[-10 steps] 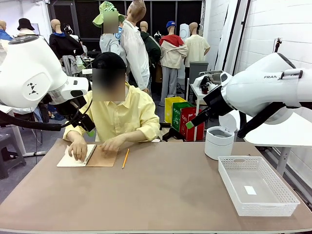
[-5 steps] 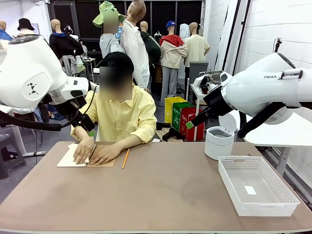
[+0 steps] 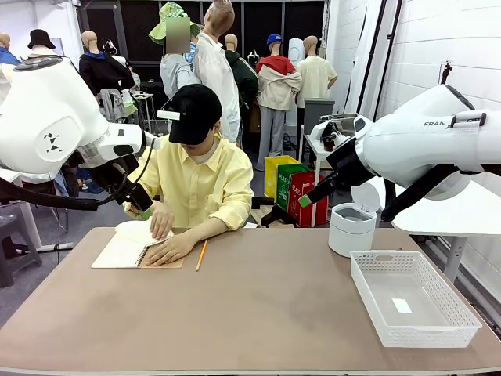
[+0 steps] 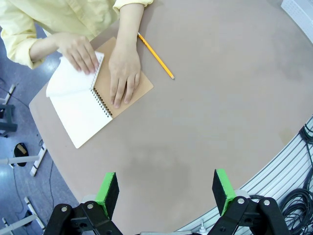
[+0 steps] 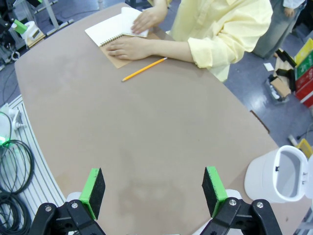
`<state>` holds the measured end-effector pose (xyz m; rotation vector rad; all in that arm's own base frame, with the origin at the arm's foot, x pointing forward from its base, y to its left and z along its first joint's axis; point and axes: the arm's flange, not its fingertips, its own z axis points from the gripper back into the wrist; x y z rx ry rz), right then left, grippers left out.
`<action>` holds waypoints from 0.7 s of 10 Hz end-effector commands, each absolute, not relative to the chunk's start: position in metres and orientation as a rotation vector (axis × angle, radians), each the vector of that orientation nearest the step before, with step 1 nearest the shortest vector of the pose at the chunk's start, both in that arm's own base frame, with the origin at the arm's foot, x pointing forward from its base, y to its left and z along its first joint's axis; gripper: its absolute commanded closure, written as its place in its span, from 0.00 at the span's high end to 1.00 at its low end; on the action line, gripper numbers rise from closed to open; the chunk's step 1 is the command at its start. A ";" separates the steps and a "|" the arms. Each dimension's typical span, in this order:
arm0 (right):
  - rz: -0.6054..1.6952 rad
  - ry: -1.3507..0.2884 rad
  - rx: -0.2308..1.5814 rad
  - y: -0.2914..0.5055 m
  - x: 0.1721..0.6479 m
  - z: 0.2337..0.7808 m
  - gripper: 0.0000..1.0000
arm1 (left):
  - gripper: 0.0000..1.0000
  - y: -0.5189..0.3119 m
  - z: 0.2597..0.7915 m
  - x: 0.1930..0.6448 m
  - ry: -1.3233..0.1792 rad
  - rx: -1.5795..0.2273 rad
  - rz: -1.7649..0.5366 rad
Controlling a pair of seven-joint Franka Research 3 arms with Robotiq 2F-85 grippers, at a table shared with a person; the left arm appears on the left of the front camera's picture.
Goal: Sort the paper based on its condition.
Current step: If a person hands you a paper, place it in the Organizing basket , and if it's crumpled, put it in the Trash can.
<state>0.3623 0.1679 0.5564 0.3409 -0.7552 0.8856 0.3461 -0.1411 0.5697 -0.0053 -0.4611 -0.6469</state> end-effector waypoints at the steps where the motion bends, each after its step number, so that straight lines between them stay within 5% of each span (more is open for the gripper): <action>1: 0.889 -0.748 0.338 0.168 0.363 0.557 1.00 | 1.00 -0.140 0.570 0.346 -0.462 -0.004 -0.647; 7: 0.889 -0.748 0.338 0.168 0.363 0.557 1.00 | 1.00 -0.140 0.570 0.346 -0.462 -0.004 -0.647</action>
